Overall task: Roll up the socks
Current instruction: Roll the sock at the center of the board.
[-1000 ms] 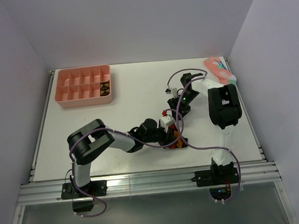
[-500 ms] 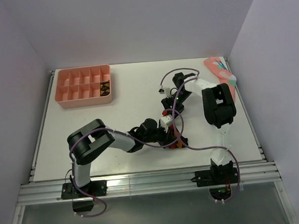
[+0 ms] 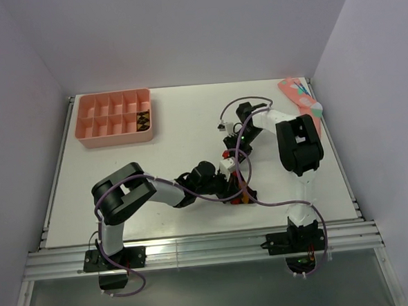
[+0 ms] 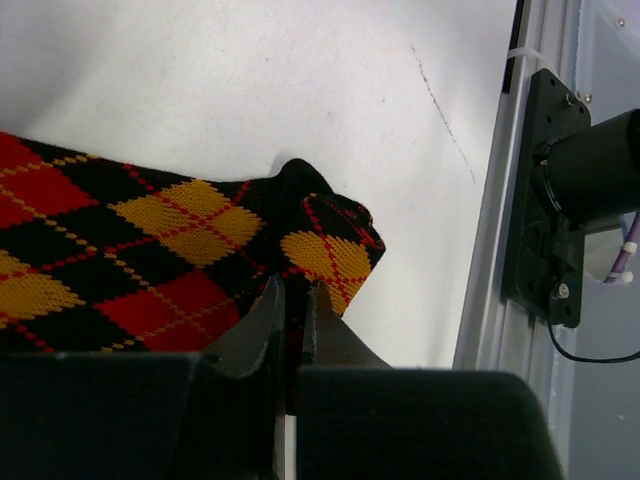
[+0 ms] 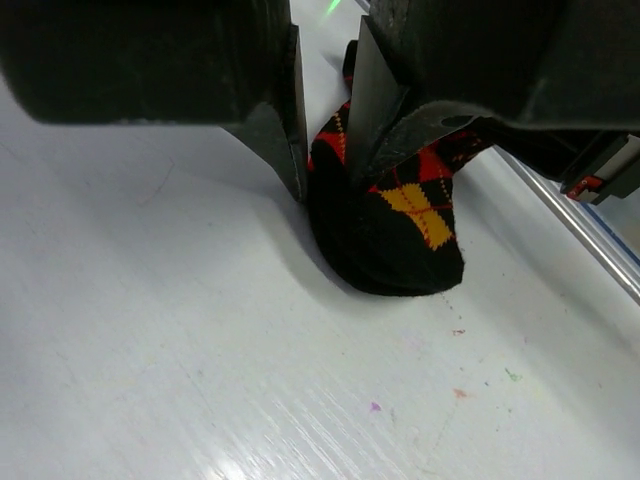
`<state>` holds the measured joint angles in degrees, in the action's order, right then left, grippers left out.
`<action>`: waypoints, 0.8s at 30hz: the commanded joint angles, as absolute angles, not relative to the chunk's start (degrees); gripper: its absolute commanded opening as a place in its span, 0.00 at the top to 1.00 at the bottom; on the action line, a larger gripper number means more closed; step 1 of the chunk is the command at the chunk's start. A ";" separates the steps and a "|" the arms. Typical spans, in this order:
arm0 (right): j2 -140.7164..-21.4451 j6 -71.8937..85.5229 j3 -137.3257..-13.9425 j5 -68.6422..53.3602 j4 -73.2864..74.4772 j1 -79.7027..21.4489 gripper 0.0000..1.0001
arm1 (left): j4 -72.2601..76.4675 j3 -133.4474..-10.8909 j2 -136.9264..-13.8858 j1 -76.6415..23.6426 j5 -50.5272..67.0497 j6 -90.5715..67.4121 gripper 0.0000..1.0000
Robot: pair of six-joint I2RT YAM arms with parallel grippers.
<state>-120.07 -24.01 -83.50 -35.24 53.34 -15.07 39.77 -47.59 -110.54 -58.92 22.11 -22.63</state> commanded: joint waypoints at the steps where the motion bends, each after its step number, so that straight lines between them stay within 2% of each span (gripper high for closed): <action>1: -117.69 -23.30 -82.62 -31.38 50.10 -13.02 0.72 | 25.85 -46.14 -114.17 -59.50 26.27 -23.99 1.00; 4: -116.90 -22.33 -83.32 -30.59 49.14 -11.78 0.78 | 22.77 -46.93 -114.52 -59.41 28.12 -24.52 1.00; 19: -115.05 -20.92 -81.56 -29.88 46.58 -9.14 0.78 | 14.16 -50.89 -114.44 -57.66 32.53 -28.13 1.00; 21: -115.14 -21.27 -81.39 -30.06 46.67 -9.14 0.76 | 12.66 -51.41 -114.61 -57.48 32.17 -27.86 1.00; 24: -113.74 -21.71 -80.86 -30.76 46.67 -8.88 0.68 | 12.75 -51.42 -115.92 -56.08 33.75 -29.70 1.00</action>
